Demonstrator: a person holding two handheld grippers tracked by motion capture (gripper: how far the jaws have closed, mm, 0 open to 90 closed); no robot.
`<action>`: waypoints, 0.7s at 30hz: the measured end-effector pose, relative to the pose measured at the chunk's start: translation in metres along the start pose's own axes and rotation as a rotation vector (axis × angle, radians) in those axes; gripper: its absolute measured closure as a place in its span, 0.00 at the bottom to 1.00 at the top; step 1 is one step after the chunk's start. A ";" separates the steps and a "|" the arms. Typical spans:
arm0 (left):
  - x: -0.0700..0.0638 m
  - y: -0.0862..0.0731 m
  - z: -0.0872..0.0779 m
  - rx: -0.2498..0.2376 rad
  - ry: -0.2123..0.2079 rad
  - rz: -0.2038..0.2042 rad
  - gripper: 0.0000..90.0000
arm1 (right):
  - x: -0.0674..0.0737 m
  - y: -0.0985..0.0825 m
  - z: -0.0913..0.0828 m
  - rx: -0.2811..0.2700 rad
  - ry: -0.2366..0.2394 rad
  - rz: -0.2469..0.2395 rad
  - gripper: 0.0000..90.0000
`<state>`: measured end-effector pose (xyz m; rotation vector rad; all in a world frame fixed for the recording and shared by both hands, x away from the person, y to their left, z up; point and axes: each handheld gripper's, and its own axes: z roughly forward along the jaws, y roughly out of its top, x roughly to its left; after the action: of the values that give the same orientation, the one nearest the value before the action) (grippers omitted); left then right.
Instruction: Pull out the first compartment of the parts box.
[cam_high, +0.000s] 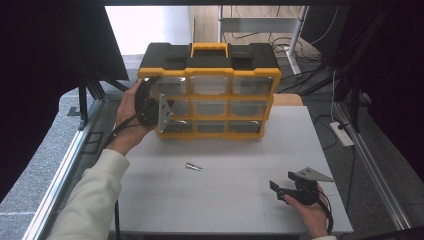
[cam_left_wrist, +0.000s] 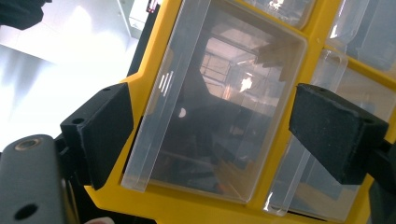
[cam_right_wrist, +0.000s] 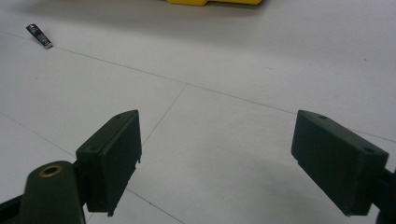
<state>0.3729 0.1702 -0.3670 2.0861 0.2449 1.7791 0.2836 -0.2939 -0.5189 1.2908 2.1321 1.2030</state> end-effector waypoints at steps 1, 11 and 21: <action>0.000 0.000 0.000 0.001 0.000 0.000 0.16 | 0.000 0.000 0.000 0.000 0.000 0.000 0.18; 0.000 -0.002 0.002 0.009 0.003 0.001 0.17 | 0.000 0.000 0.000 0.000 -0.001 0.000 0.18; 0.000 -0.003 0.003 0.015 0.007 0.003 0.18 | 0.000 0.000 0.000 0.001 -0.002 0.002 0.18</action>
<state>0.3764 0.1721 -0.3690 2.0923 0.2577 1.7921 0.2836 -0.2942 -0.5190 1.2938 2.1310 1.2009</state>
